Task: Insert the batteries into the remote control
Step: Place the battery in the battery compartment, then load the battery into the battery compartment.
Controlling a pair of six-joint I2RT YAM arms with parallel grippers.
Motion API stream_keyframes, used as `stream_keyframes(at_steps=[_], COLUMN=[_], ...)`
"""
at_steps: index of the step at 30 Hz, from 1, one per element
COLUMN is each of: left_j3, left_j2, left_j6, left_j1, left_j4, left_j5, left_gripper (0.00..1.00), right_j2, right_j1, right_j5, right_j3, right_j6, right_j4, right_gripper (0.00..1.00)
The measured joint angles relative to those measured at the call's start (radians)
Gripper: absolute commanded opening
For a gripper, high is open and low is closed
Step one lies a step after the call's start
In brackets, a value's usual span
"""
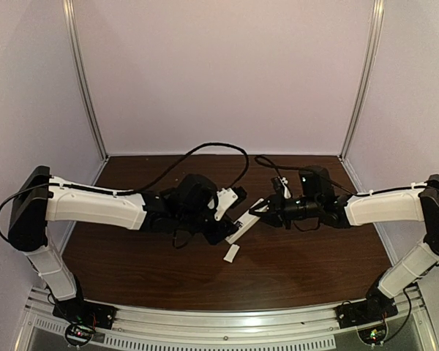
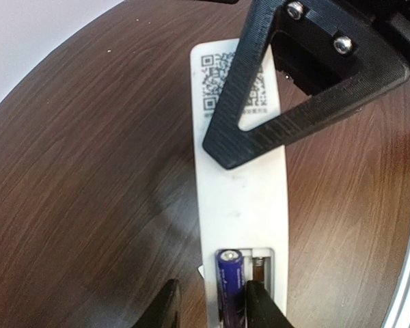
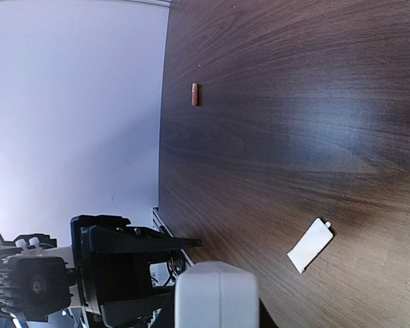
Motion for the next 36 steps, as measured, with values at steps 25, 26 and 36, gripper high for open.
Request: stream_keyframes(at_steps=[25, 26, 36], left_j3=[-0.214, -0.224, -0.236], left_j2=[-0.407, -0.411, -0.418], left_j6=[0.366, 0.393, 0.57], left_j1=[-0.027, -0.039, -0.066], left_j4=[0.04, 0.04, 0.046], left_j5=[0.212, 0.219, 0.275], left_gripper=[0.38, 0.38, 0.3], right_j2=[0.04, 0.041, 0.056], right_j1=[0.011, 0.017, 0.082], right_j5=[-0.197, -0.203, -0.245], right_j3=[0.201, 0.209, 0.3], right_j6=[-0.317, -0.327, -0.407], right_j4=[-0.368, -0.388, -0.526], right_gripper=[0.0, 0.0, 0.0])
